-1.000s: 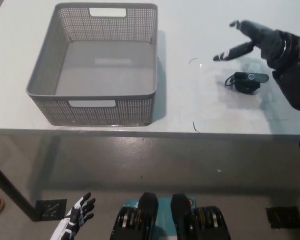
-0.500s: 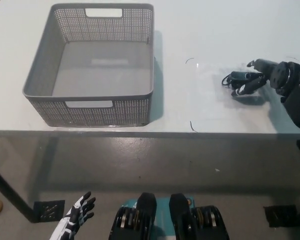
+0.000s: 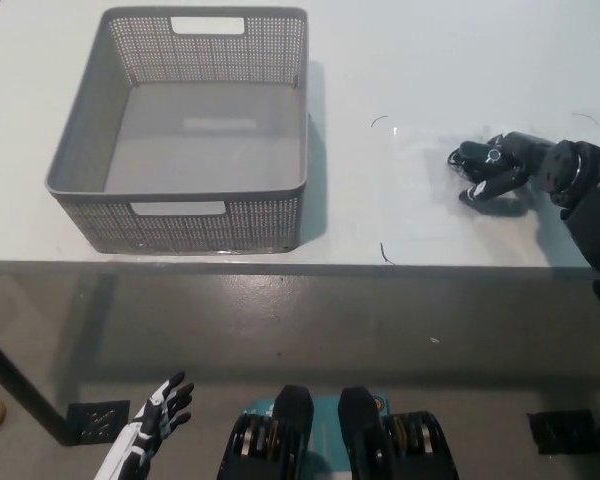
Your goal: Use the right hand to pick up a webcam and put it into a container on the left side
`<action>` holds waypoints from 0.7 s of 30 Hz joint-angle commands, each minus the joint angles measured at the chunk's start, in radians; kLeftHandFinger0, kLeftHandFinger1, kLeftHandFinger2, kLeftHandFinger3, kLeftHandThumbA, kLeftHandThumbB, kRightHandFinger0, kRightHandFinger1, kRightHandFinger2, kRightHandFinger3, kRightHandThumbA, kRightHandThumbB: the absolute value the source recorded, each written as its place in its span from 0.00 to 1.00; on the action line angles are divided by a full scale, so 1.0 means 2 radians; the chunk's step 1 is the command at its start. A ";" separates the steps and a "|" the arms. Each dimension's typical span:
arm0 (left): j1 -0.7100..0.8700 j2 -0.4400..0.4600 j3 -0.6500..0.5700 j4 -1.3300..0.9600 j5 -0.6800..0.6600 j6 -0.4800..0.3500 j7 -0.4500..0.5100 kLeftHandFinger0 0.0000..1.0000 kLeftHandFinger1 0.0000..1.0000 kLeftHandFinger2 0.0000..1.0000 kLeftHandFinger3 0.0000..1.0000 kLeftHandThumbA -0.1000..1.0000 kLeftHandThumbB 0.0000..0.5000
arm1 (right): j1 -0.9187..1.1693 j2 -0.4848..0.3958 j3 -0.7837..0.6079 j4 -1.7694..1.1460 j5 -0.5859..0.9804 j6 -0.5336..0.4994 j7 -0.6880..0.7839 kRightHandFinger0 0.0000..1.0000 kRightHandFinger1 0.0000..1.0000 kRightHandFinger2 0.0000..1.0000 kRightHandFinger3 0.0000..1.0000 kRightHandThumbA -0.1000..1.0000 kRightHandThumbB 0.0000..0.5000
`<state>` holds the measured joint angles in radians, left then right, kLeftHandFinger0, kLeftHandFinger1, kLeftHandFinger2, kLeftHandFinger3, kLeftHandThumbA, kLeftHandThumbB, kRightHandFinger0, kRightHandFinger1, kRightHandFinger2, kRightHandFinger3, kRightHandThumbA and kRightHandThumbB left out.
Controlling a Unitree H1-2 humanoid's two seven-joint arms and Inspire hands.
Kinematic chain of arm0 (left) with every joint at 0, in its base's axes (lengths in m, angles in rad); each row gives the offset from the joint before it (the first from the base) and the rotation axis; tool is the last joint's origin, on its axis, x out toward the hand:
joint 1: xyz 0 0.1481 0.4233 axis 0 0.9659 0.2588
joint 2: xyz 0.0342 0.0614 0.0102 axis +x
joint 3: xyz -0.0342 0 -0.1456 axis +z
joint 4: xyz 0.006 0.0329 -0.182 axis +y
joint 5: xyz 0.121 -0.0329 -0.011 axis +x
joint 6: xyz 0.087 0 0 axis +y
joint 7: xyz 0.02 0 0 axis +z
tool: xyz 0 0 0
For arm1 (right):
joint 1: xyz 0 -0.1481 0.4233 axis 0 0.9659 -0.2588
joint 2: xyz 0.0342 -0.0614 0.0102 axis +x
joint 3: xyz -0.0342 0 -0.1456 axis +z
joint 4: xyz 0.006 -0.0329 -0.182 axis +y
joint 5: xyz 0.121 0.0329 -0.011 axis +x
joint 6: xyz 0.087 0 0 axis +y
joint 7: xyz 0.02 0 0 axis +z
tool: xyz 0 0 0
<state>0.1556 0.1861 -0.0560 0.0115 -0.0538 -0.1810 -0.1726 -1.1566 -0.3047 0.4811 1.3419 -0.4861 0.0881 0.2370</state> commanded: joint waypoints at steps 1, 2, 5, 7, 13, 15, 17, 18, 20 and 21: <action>-0.003 0.003 0.002 -0.006 0.002 -0.016 -0.003 1.00 1.00 1.00 1.00 1.00 0.20 | -0.012 0.003 -0.024 -0.002 0.019 -0.041 -0.042 1.00 1.00 1.00 1.00 0.76 0.97; -0.003 0.002 0.002 -0.009 0.003 -0.014 -0.002 1.00 1.00 1.00 1.00 1.00 0.17 | -0.007 0.001 -0.033 -0.003 0.024 -0.063 -0.060 1.00 1.00 1.00 1.00 0.68 0.90; -0.003 0.002 0.002 -0.010 0.004 -0.012 -0.002 1.00 1.00 1.00 1.00 1.00 0.16 | -0.001 0.003 -0.048 -0.001 0.027 -0.084 -0.113 0.46 0.57 0.63 0.66 0.28 0.62; -0.006 0.003 0.003 -0.007 0.003 -0.014 -0.003 1.00 1.00 1.00 1.00 1.00 0.17 | 0.006 0.004 -0.064 -0.001 0.033 -0.110 -0.158 0.02 0.16 0.32 0.33 0.01 0.39; -0.013 0.005 0.003 -0.002 0.009 -0.019 -0.002 1.00 1.00 1.00 1.00 1.00 0.22 | 0.011 0.001 -0.093 -0.001 0.045 -0.134 -0.199 0.00 0.39 0.81 0.87 0.00 0.28; -0.013 0.004 0.003 -0.002 0.009 -0.019 -0.001 1.00 1.00 1.00 1.00 1.00 0.21 | 0.012 -0.001 -0.098 0.000 0.043 -0.138 -0.208 0.01 0.41 0.82 0.89 0.00 0.30; -0.014 0.004 0.003 -0.001 0.010 -0.019 -0.001 1.00 1.00 1.00 1.00 1.00 0.21 | 0.012 -0.003 -0.102 0.000 0.043 -0.145 -0.215 0.01 0.42 0.83 0.90 0.00 0.29; -0.014 0.004 0.004 -0.002 0.011 -0.018 0.000 1.00 1.00 1.00 1.00 1.00 0.21 | 0.012 -0.003 -0.104 0.001 0.043 -0.150 -0.218 0.01 0.42 0.83 0.90 0.00 0.29; -0.015 0.006 0.004 0.000 0.011 -0.020 -0.002 1.00 1.00 1.00 1.00 1.00 0.20 | 0.010 -0.006 -0.108 0.001 0.044 -0.153 -0.222 0.00 0.43 0.84 0.91 0.00 0.28; -0.016 0.007 0.003 0.000 0.015 -0.020 -0.002 1.00 1.00 1.00 1.00 1.00 0.22 | 0.008 -0.007 -0.111 0.000 0.046 -0.150 -0.220 0.01 0.44 0.85 0.92 0.00 0.30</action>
<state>0.1364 0.1867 -0.0535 0.0132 -0.0426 -0.1814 -0.1741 -1.0763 -0.2956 0.2905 1.3527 -0.4289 -0.1353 -0.1051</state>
